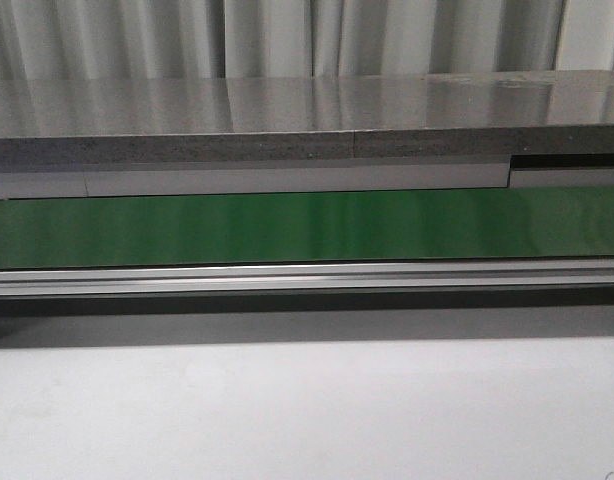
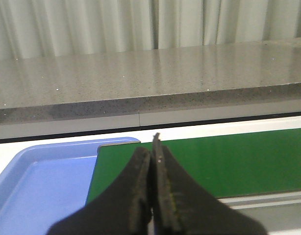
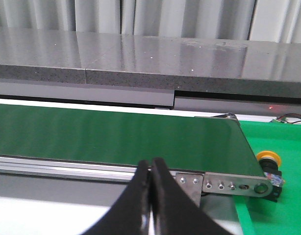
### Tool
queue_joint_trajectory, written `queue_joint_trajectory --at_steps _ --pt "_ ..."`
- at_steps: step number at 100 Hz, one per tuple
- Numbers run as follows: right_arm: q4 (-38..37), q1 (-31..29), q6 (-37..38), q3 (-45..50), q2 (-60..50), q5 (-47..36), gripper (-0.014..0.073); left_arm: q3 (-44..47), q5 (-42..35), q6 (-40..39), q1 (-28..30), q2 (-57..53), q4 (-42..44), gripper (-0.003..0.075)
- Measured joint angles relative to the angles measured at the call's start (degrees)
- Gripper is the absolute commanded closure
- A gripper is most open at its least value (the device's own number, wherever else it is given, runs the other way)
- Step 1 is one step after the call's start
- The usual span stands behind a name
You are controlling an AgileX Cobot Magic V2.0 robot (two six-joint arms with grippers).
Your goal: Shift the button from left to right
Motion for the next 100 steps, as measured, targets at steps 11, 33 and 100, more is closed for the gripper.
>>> queue_joint_trajectory --at_steps 11,33,100 --pt "0.0 0.0 0.0 0.0 0.0 0.0 0.0662 3.1 0.0 0.0 0.0 -3.9 0.0 0.0740" --pt "0.0 0.0 0.0 0.0 0.0 0.0 0.0662 7.0 0.0 0.0 0.0 -9.1 0.0 0.0740" --pt "0.0 0.0 0.0 0.0 0.0 0.0 0.0662 7.6 -3.8 -0.6 0.0 -9.1 0.2 0.0740"
